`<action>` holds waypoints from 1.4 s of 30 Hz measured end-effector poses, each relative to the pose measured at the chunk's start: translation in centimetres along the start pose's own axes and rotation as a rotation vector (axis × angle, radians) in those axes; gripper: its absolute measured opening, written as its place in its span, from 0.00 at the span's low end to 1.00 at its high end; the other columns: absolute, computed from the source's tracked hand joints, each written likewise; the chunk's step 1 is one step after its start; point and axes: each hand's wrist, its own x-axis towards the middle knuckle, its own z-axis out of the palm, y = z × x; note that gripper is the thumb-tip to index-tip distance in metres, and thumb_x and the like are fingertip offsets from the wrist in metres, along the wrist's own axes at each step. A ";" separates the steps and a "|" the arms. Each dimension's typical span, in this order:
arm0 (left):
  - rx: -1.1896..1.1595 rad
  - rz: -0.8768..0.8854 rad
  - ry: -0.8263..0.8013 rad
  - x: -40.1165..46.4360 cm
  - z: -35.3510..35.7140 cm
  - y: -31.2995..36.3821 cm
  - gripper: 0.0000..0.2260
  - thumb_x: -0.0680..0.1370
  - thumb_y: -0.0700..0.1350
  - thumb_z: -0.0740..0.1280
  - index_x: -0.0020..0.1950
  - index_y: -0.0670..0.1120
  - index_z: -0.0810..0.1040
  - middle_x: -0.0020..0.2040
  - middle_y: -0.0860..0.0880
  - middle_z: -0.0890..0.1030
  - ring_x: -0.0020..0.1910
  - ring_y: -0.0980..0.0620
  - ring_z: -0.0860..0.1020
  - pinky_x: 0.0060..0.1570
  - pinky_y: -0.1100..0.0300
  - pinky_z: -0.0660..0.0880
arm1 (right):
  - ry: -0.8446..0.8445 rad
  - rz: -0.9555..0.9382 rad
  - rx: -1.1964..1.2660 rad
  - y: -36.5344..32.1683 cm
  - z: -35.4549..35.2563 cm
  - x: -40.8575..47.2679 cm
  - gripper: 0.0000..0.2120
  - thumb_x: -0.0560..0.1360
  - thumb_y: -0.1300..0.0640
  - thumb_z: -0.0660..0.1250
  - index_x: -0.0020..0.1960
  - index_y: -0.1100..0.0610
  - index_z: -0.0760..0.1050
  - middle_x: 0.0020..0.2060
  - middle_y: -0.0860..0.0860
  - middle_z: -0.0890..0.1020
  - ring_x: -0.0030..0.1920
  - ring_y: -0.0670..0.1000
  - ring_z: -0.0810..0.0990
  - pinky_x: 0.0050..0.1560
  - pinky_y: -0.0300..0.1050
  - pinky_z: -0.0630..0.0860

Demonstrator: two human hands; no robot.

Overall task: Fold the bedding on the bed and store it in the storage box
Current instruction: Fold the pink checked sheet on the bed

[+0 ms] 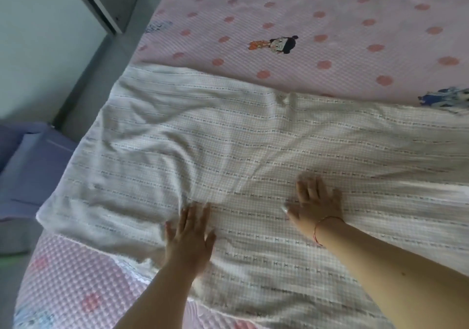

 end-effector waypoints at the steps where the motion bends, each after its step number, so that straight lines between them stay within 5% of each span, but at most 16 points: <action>1: -0.024 -0.015 0.005 -0.2 -0.4 -0.6 0.33 0.73 0.64 0.31 0.76 0.54 0.32 0.77 0.53 0.34 0.78 0.51 0.37 0.75 0.42 0.41 | -0.009 0.000 -0.007 -0.7 -0.1 -0.5 0.35 0.78 0.35 0.40 0.76 0.53 0.32 0.76 0.53 0.36 0.76 0.57 0.34 0.73 0.65 0.42; 4: -0.128 -0.147 0.017 -0.8 -1.1 -4.0 0.30 0.80 0.60 0.40 0.79 0.49 0.39 0.80 0.51 0.42 0.78 0.49 0.40 0.76 0.44 0.42 | 0.001 -0.022 0.036 -3.9 -0.5 -2.4 0.36 0.79 0.36 0.42 0.77 0.55 0.35 0.77 0.53 0.40 0.77 0.55 0.38 0.75 0.60 0.43; 7: -0.195 -0.283 0.045 -0.7 -1.1 -9.3 0.29 0.82 0.59 0.45 0.80 0.49 0.45 0.80 0.47 0.46 0.79 0.47 0.43 0.76 0.46 0.44 | 0.183 -0.137 0.082 -9.6 -0.6 -4.4 0.35 0.78 0.37 0.48 0.78 0.56 0.46 0.76 0.54 0.54 0.76 0.55 0.52 0.74 0.52 0.55; 12: -0.311 -0.408 0.040 -0.9 -0.6 -19.5 0.27 0.81 0.62 0.46 0.79 0.56 0.49 0.80 0.42 0.48 0.78 0.41 0.49 0.75 0.45 0.52 | 0.221 -0.447 0.232 -23.7 0.2 -6.8 0.24 0.77 0.42 0.60 0.67 0.54 0.68 0.61 0.52 0.74 0.63 0.53 0.69 0.63 0.45 0.67; 17: -0.414 -0.525 -0.026 1.0 -0.8 -28.1 0.25 0.81 0.62 0.47 0.78 0.62 0.49 0.79 0.37 0.48 0.74 0.35 0.57 0.72 0.44 0.57 | 0.036 -0.561 0.147 -33.9 2.0 -6.3 0.20 0.72 0.43 0.68 0.57 0.55 0.72 0.54 0.53 0.75 0.56 0.55 0.74 0.54 0.45 0.72; 20: -0.499 -0.518 0.006 2.1 -1.6 -31.0 0.23 0.83 0.56 0.52 0.78 0.55 0.57 0.77 0.36 0.56 0.74 0.37 0.60 0.72 0.48 0.59 | -0.010 -0.542 0.105 -36.6 2.8 -5.7 0.03 0.75 0.56 0.65 0.45 0.53 0.70 0.45 0.53 0.76 0.50 0.55 0.76 0.44 0.41 0.69; 22: -0.571 -0.529 0.079 2.8 -2.4 -32.1 0.21 0.82 0.50 0.57 0.74 0.45 0.67 0.71 0.37 0.68 0.69 0.39 0.69 0.67 0.51 0.67 | -0.018 -0.507 0.123 -37.4 2.7 -5.4 0.09 0.76 0.62 0.60 0.39 0.51 0.68 0.41 0.51 0.74 0.46 0.52 0.75 0.44 0.40 0.68; 25: -0.788 -0.667 0.156 3.7 -3.0 -33.0 0.16 0.80 0.46 0.60 0.62 0.36 0.73 0.58 0.40 0.78 0.55 0.39 0.77 0.50 0.56 0.73 | 0.000 -0.476 0.169 -37.9 1.8 -5.4 0.02 0.76 0.57 0.62 0.44 0.51 0.71 0.43 0.49 0.75 0.48 0.51 0.76 0.47 0.42 0.74; 28: -0.882 -0.664 0.176 4.5 -3.1 -33.5 0.02 0.78 0.41 0.64 0.50 0.44 0.73 0.53 0.50 0.73 0.51 0.45 0.75 0.45 0.61 0.68 | 0.030 -0.420 0.096 -38.6 1.7 -5.1 0.05 0.75 0.57 0.64 0.42 0.53 0.68 0.43 0.50 0.75 0.48 0.53 0.75 0.48 0.44 0.75; 31: -1.057 -0.748 0.286 5.1 -3.4 -34.2 0.10 0.77 0.39 0.60 0.56 0.40 0.75 0.53 0.44 0.79 0.40 0.45 0.76 0.37 0.58 0.70 | -0.005 -0.413 0.145 -39.1 1.4 -4.7 0.11 0.77 0.63 0.61 0.36 0.54 0.71 0.35 0.49 0.74 0.43 0.53 0.74 0.45 0.41 0.72; 33: -1.071 -0.802 0.309 5.2 -3.5 -34.9 0.14 0.78 0.39 0.57 0.62 0.38 0.72 0.54 0.40 0.79 0.47 0.39 0.78 0.45 0.53 0.74 | -0.053 -0.485 0.253 -39.5 1.0 -4.9 0.05 0.78 0.60 0.63 0.47 0.57 0.78 0.43 0.49 0.80 0.47 0.50 0.78 0.51 0.39 0.72; 36: -0.725 -0.713 0.270 4.4 -3.6 -35.2 0.16 0.77 0.39 0.56 0.64 0.40 0.72 0.59 0.39 0.77 0.55 0.37 0.76 0.54 0.48 0.76 | -0.072 -0.530 0.360 -38.7 0.2 -5.4 0.06 0.77 0.57 0.65 0.51 0.57 0.78 0.45 0.47 0.79 0.48 0.47 0.76 0.52 0.37 0.72; 38: -0.256 -0.498 0.300 3.8 -4.4 -34.2 0.16 0.76 0.37 0.60 0.64 0.43 0.73 0.65 0.41 0.70 0.62 0.39 0.69 0.60 0.47 0.71 | 0.156 -0.458 0.407 -36.7 -0.9 -4.7 0.07 0.76 0.56 0.65 0.52 0.56 0.78 0.49 0.48 0.79 0.52 0.48 0.76 0.58 0.42 0.73; 40: -0.088 -0.261 0.349 4.0 -5.3 -31.8 0.21 0.77 0.41 0.60 0.71 0.47 0.67 0.72 0.43 0.63 0.68 0.41 0.63 0.66 0.48 0.64 | 0.443 -0.214 0.412 -33.4 -1.8 -3.2 0.12 0.76 0.53 0.65 0.59 0.53 0.75 0.56 0.49 0.77 0.59 0.50 0.73 0.62 0.46 0.70; 42: -0.072 -0.007 0.305 4.6 -6.0 -28.1 0.25 0.80 0.45 0.58 0.77 0.49 0.58 0.78 0.45 0.56 0.75 0.44 0.56 0.72 0.50 0.58 | 0.421 0.088 0.368 -30.2 -1.9 -2.1 0.23 0.77 0.48 0.62 0.70 0.49 0.65 0.69 0.50 0.66 0.69 0.53 0.63 0.67 0.48 0.64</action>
